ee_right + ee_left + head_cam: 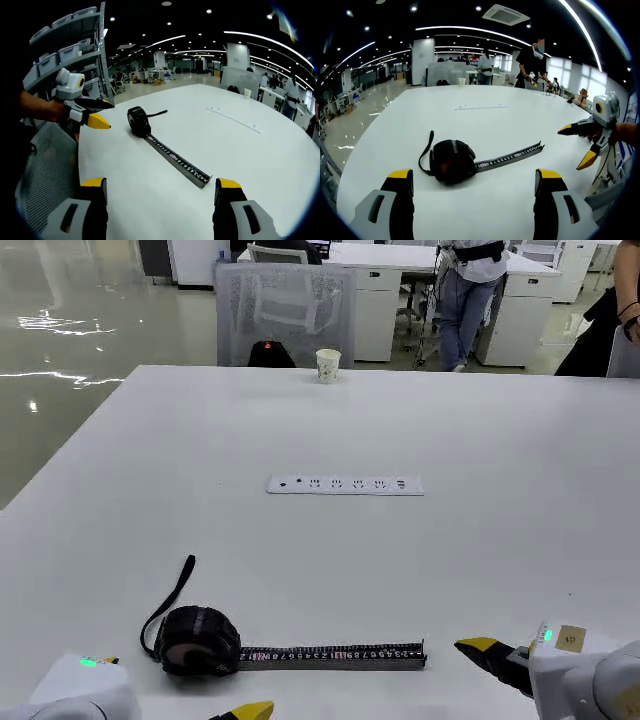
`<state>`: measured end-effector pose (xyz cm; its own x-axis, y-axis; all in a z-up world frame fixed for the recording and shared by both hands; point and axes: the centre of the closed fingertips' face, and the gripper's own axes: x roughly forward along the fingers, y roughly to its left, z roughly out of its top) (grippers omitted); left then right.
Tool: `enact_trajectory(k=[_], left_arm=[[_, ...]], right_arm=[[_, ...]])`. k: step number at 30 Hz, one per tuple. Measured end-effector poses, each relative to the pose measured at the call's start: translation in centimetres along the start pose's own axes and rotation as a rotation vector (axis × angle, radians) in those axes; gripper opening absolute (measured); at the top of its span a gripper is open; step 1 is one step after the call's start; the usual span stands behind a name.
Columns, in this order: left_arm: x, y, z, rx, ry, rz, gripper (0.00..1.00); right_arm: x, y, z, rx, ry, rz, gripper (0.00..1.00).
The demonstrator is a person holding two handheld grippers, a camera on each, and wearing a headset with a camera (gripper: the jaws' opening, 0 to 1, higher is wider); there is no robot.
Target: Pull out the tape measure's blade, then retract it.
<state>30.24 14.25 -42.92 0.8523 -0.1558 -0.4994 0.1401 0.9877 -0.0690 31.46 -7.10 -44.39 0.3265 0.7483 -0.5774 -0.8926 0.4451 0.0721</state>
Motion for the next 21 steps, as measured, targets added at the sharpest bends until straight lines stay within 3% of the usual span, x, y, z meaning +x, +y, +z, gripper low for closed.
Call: enact_trajectory(k=[21], left_arm=[[3.1, 1.5, 1.1, -0.012, 0.006, 0.022, 0.99]], right_arm=[[1.8, -3.1, -0.2, -0.086, 0.081, 0.067, 0.79]])
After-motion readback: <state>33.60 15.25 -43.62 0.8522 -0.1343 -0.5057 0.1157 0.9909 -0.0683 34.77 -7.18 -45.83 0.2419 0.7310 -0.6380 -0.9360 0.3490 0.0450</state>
